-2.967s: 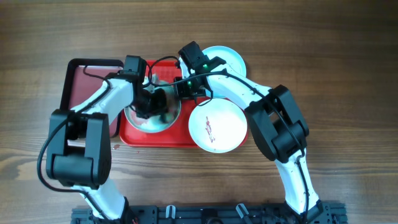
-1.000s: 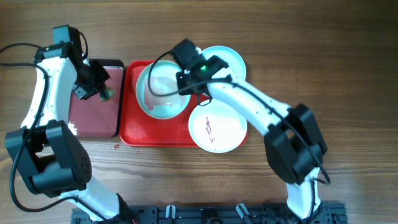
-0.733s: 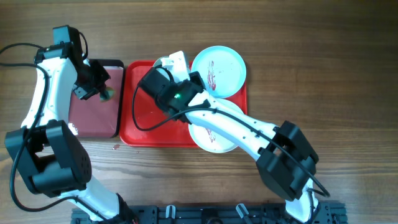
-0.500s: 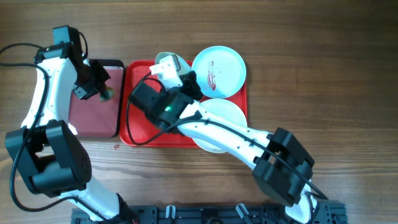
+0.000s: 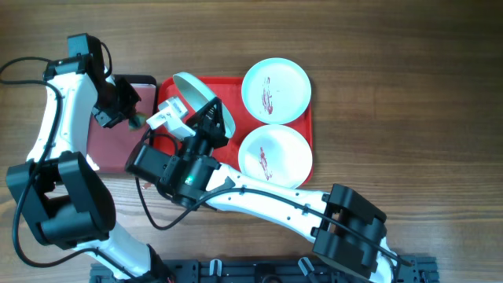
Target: Clean dirty plates on tray and stack at the side
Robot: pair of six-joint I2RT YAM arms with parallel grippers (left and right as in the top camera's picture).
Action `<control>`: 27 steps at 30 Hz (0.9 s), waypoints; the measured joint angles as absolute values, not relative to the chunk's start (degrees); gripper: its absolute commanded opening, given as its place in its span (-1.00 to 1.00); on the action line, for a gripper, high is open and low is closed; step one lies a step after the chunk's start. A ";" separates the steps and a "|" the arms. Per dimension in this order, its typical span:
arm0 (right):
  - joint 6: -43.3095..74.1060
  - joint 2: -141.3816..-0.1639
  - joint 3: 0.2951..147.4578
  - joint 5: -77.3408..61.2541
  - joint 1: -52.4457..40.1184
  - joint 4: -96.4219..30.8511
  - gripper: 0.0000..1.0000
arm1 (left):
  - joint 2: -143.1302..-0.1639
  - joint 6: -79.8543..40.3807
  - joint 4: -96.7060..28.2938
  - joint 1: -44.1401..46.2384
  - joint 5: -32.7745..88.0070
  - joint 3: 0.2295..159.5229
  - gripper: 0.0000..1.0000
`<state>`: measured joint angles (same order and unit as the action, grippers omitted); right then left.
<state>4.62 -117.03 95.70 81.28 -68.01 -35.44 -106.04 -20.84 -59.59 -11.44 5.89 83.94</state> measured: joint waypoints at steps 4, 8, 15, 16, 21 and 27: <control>4.62 -116.99 95.70 75.05 -68.01 -38.33 -0.92 | -106.04 -20.84 -59.77 -11.44 5.89 83.96 -0.92; 9.30 -115.28 95.66 57.10 -66.17 -42.52 -0.92 | -106.06 -20.84 -59.83 -11.44 6.07 83.94 -0.92; 18.57 -95.64 95.66 9.06 -24.23 -56.18 -0.91 | -106.04 -20.62 -59.94 -11.44 6.09 83.94 -0.92; 18.83 -95.66 95.59 3.29 -17.10 -58.83 -0.91 | -106.04 -20.62 -59.99 -11.44 6.07 83.94 -0.92; 19.27 -95.66 89.21 -6.42 9.21 -62.33 -0.91 | -106.04 -18.44 -60.86 -11.44 6.04 83.94 -0.92; 19.00 -95.57 67.35 -7.88 17.65 -45.71 -0.91 | -106.04 -15.03 -62.17 -11.44 5.37 83.85 -0.92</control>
<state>19.00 -95.57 67.35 -7.88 17.65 -45.71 -106.04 -15.03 -62.17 -11.44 5.37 83.85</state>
